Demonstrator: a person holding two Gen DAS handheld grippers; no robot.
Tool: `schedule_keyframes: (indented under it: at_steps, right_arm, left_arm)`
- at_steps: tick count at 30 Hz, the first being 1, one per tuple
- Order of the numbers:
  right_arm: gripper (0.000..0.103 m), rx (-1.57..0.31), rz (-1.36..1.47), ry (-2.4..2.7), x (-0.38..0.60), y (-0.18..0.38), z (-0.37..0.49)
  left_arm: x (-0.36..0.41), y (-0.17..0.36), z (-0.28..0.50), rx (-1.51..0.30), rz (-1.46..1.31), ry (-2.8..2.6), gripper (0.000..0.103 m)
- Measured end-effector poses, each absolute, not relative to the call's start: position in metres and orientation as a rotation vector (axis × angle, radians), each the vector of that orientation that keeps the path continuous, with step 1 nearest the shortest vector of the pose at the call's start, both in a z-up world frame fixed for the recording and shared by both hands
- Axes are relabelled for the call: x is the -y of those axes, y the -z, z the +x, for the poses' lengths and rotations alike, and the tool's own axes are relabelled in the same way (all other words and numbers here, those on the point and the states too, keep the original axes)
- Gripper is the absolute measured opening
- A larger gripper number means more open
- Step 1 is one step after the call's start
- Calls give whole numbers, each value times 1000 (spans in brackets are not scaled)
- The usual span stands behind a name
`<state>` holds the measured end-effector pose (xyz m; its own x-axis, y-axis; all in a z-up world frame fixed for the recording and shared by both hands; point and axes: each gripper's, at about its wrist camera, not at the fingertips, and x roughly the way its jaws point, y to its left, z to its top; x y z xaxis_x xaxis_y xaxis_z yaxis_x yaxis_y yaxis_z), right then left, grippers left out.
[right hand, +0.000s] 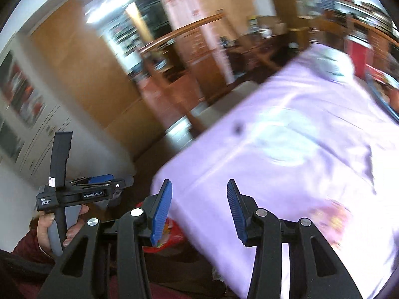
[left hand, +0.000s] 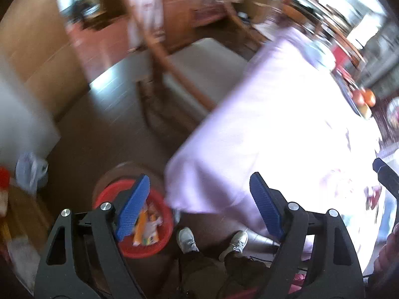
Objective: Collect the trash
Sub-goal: 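Bring both tools back over the table toward the remaining trash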
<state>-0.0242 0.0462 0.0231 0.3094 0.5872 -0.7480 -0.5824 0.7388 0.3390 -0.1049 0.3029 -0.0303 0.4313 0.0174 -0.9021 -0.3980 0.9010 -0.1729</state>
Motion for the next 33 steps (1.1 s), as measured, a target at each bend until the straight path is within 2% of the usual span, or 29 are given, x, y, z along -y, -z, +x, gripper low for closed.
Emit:
schedule_keyframes:
  at_steps: [12,23,33]
  right_arm:
    - [49,-943,244,-338,131,-12,-48]
    - [52,-914,340,-145,229,-2,-63]
    - [61,-895,369,17,315,10,-51]
  left_arm:
    - [-146,30,-9,-1141,-143,125,82]
    - [-24,44,11,-1190,2,356,85]
    - [28,55,31,-1228,47,362,85]
